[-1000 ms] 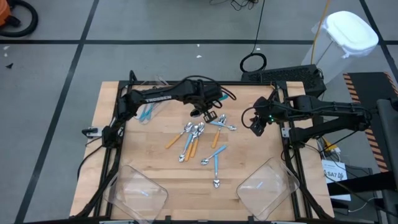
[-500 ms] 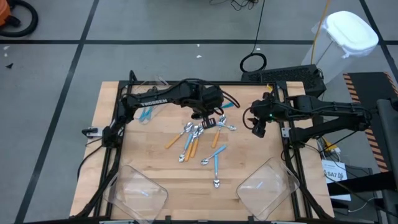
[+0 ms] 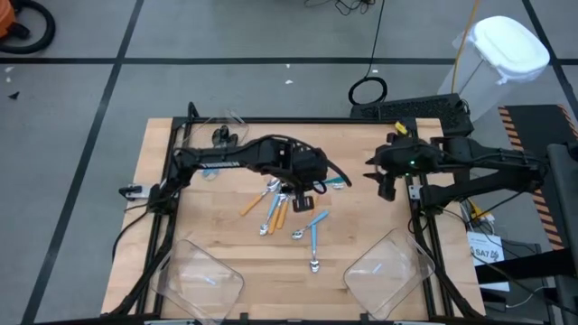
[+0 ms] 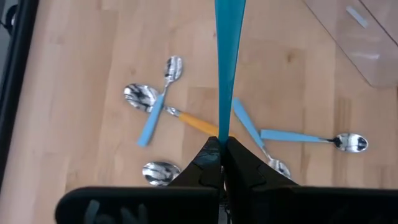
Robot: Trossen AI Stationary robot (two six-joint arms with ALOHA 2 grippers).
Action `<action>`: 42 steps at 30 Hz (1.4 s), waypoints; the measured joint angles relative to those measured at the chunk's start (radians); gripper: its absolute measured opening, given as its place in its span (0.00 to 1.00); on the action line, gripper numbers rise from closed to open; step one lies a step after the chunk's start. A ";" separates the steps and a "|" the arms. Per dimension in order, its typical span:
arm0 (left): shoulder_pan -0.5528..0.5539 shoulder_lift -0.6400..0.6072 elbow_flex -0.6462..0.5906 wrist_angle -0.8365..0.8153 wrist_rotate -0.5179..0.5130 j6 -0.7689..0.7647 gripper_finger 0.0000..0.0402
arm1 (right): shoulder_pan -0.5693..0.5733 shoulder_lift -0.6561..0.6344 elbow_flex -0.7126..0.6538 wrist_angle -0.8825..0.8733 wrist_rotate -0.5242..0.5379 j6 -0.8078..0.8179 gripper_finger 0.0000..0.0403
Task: Sort silverware by color (type)
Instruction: Put the blue spoon into the top left transparent bin
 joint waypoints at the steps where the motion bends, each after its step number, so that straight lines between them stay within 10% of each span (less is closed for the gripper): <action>1: -0.003 0.000 0.000 0.003 0.000 -0.003 0.01 | 0.000 -0.012 0.000 0.002 0.000 0.000 0.42; 22: -0.015 -0.002 0.026 -0.004 -0.003 0.046 0.01 | 0.000 -0.105 0.000 0.264 -0.104 0.191 0.68; 42: -0.054 -0.011 0.026 -0.212 0.002 0.496 0.01 | 0.017 0.030 0.000 0.315 -0.288 0.773 0.63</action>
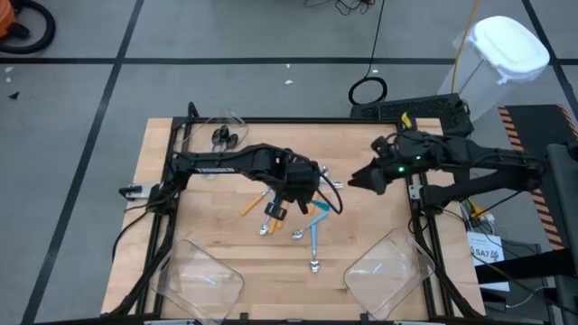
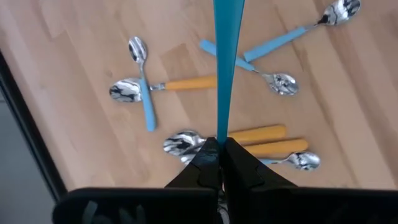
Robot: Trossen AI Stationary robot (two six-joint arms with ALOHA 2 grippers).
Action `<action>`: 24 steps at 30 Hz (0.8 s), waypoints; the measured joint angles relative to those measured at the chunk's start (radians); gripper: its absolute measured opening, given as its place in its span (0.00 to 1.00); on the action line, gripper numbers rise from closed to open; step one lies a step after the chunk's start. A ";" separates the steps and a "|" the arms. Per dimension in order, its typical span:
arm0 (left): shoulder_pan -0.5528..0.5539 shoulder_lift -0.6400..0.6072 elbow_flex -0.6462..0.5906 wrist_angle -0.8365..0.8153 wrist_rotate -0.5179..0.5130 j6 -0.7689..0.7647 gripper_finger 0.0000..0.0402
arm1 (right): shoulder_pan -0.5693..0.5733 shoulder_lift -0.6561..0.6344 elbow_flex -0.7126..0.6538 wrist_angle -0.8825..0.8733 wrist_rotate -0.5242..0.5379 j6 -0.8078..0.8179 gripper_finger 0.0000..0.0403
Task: Sort silverware by color (type)
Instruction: Put the blue spoon into the top left transparent bin
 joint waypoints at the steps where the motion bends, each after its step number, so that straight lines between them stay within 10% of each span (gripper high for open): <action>1: 0.000 0.000 0.000 -0.001 0.000 0.020 0.01 | 0.010 0.012 0.000 0.007 0.000 0.018 0.63; 24: -0.097 0.001 0.000 -0.039 -0.153 0.138 0.01 | 0.283 0.285 0.000 0.164 0.086 0.225 0.63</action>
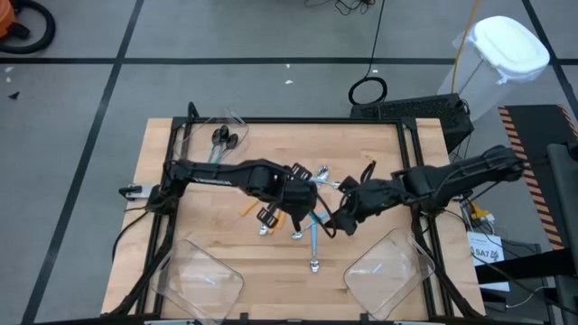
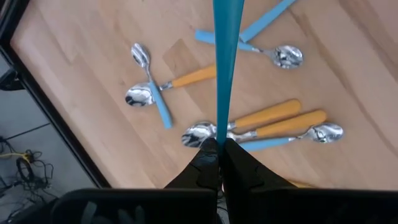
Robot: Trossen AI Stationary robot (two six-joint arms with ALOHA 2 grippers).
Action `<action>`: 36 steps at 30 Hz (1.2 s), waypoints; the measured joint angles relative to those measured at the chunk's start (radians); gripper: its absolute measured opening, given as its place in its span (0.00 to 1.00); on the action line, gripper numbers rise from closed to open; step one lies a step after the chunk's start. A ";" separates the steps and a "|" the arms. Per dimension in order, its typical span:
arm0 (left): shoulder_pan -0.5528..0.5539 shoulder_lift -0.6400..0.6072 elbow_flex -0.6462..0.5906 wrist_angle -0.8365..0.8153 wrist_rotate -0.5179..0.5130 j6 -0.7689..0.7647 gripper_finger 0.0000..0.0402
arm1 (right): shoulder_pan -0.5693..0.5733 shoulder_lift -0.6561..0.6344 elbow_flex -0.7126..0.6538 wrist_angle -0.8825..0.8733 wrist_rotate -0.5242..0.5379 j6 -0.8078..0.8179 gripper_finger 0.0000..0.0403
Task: Sort silverware by color (type)
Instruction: Put the blue spoon into the top left transparent bin
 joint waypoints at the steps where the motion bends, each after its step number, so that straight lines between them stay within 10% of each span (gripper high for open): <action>1: -0.004 0.000 0.000 0.002 0.000 -0.005 0.01 | 0.004 0.012 0.000 0.003 0.000 0.005 0.63; 20: -0.021 0.000 0.000 0.049 -0.063 -0.030 0.01 | 0.001 0.070 0.000 0.074 -0.006 -0.059 0.60; 36: 0.004 0.000 0.000 0.063 -0.117 -0.004 0.01 | -0.082 0.064 0.000 0.047 -0.010 -0.164 0.13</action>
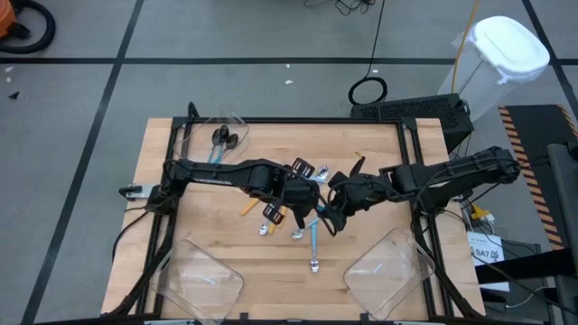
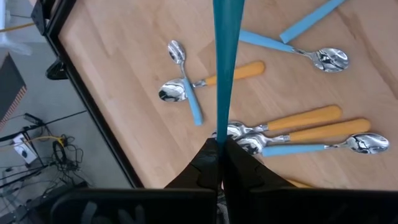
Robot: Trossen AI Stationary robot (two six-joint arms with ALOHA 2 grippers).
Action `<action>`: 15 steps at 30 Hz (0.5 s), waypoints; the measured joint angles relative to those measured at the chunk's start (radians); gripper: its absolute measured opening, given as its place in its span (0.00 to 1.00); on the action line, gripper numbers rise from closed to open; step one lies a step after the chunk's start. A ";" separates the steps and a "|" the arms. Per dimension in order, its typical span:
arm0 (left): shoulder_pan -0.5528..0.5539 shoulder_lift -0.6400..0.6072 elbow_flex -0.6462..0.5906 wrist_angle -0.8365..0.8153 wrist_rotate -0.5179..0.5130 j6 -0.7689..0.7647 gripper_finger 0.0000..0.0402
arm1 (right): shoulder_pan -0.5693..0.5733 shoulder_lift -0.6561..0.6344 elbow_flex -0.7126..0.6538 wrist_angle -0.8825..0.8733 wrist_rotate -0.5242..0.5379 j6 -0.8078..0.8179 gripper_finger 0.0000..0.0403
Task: Sort silverware by color (type)
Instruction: Put the blue spoon into the top left transparent bin
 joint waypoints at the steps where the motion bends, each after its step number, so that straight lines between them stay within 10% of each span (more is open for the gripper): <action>1: 0.000 0.000 0.000 0.000 0.000 -0.001 0.01 | -0.002 0.000 0.000 -0.005 -0.001 0.001 0.09; 15: -0.004 0.000 0.000 0.010 0.006 -0.165 0.04 | 0.005 0.000 -0.002 -0.053 -0.002 0.043 0.01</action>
